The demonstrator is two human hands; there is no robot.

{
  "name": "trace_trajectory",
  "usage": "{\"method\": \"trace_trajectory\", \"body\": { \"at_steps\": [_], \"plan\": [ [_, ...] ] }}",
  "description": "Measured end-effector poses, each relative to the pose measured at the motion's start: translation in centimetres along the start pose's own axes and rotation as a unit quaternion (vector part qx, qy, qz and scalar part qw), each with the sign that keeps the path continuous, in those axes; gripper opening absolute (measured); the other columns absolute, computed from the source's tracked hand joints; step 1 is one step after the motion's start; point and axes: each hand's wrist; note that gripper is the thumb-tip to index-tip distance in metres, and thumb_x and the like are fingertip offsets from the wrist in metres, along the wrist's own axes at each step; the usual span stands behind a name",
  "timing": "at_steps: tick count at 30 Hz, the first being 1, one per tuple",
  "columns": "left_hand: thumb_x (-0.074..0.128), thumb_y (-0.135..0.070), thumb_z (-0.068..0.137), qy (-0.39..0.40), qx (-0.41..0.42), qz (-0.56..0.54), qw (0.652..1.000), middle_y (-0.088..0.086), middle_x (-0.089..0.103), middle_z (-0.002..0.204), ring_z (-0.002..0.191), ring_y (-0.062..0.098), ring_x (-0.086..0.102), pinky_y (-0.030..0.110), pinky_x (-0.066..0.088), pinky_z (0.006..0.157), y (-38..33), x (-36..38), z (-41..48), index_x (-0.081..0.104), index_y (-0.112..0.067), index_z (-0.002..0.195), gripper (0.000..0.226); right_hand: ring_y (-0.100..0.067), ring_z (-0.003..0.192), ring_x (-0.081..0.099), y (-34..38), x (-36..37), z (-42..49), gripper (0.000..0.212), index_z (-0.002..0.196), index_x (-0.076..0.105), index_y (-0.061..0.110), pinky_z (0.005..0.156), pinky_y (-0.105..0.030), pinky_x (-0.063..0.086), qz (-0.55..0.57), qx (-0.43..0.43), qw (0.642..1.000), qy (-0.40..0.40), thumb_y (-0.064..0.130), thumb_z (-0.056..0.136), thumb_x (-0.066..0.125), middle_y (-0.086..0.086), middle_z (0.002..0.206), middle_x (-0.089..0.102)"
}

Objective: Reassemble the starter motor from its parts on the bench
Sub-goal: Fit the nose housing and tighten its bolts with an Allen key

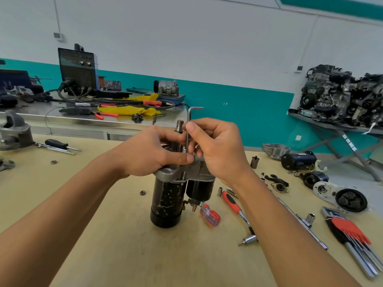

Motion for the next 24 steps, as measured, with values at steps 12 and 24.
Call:
{"method": "trace_trajectory", "body": {
  "at_steps": [12, 24],
  "plan": [
    [0.073, -0.041, 0.078, -0.002, 0.073, 0.072, 0.995, -0.021, 0.057, 0.115, 0.109, -0.005, 0.055, 0.019, 0.043, 0.089, -0.1, 0.0, -0.9, 0.078, -0.034, 0.089, 0.014, -0.001, 0.064, 0.064, 1.1, -1.1, -0.4, 0.015, 0.089, 0.073, 0.026, 0.058, -0.011, 0.047, -0.061, -0.036, 0.996, 0.054, 0.014, 0.093, 0.064, 0.014, 0.071, 0.071],
    [0.077, -0.026, 0.082, -0.013, 0.041, 0.070, 0.997, -0.009, 0.071, 0.093, 0.088, 0.009, 0.067, 0.030, 0.055, 0.080, -0.8, 0.9, -0.7, 0.081, -0.024, 0.079, 0.005, -0.005, 0.048, 0.043, 6.1, -3.9, 2.7, 0.047, 0.062, 0.060, 0.018, 0.051, -0.021, 0.036, -0.404, 0.004, 0.911, 0.083, 0.058, 0.087, 0.064, 0.008, 0.054, 0.049]
  ]
}}
Point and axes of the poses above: each hand's wrist, its own z-axis towards the middle knuckle, its own x-axis out of the palm, y = z × x
